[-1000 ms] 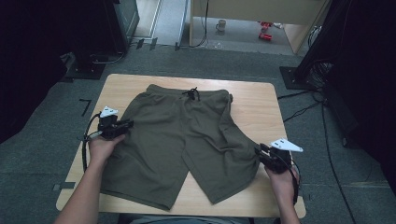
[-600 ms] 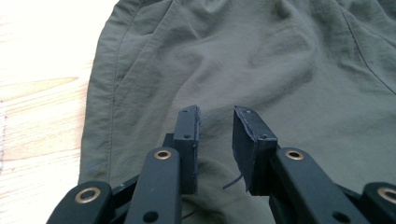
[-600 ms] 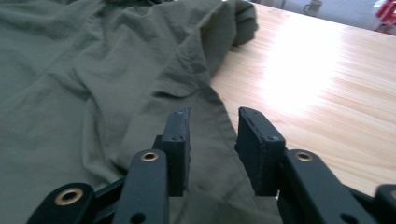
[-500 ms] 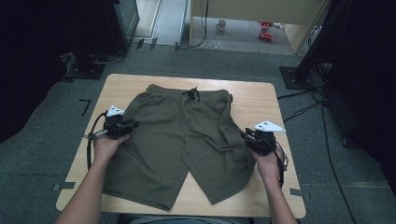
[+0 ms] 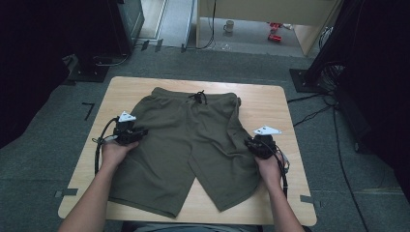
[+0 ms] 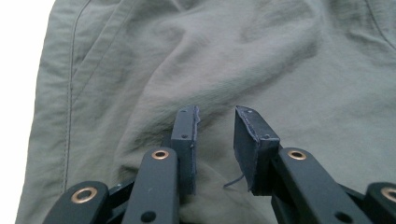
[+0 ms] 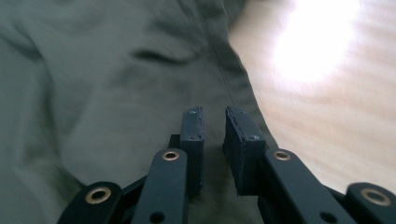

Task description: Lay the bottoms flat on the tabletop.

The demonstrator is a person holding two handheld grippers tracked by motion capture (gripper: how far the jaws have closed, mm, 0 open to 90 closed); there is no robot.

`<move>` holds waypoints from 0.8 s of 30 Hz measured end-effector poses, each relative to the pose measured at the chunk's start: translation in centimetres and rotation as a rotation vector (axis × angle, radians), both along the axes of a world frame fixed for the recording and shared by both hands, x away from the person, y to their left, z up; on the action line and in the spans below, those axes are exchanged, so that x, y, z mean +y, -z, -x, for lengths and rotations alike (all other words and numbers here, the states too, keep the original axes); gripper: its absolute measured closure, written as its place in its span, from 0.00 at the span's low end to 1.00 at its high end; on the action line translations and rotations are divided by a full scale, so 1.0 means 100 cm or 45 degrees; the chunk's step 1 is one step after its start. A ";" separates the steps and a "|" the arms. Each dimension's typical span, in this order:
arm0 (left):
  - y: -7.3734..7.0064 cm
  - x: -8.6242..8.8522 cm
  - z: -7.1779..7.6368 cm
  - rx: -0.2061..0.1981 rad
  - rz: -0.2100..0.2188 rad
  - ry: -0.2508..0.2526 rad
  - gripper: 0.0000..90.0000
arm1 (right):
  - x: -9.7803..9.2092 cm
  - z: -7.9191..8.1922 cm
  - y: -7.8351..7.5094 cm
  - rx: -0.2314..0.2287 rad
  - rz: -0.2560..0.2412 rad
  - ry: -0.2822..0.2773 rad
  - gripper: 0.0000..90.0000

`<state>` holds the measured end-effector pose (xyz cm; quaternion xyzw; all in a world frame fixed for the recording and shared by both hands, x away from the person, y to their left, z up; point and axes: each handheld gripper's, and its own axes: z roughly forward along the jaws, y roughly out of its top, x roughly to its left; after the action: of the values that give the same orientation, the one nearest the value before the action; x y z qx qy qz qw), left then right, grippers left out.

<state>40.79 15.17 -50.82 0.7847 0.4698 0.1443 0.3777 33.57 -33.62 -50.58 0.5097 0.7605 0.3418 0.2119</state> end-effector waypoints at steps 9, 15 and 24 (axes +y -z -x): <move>0.003 0.001 0.002 -0.014 -0.004 0.003 0.78 | -0.017 0.024 0.013 -0.026 0.007 0.021 0.83; 0.003 0.004 0.004 -0.003 0.022 -0.011 0.78 | -0.036 0.048 0.014 -0.036 0.011 0.054 0.80; 0.003 0.006 0.009 0.007 0.035 -0.011 0.77 | -0.050 0.077 0.013 -0.015 0.011 0.057 0.67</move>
<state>39.92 15.72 -51.14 0.7777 0.4763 0.1372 0.3865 25.88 -38.62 -51.83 0.5238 0.7491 0.3367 0.2262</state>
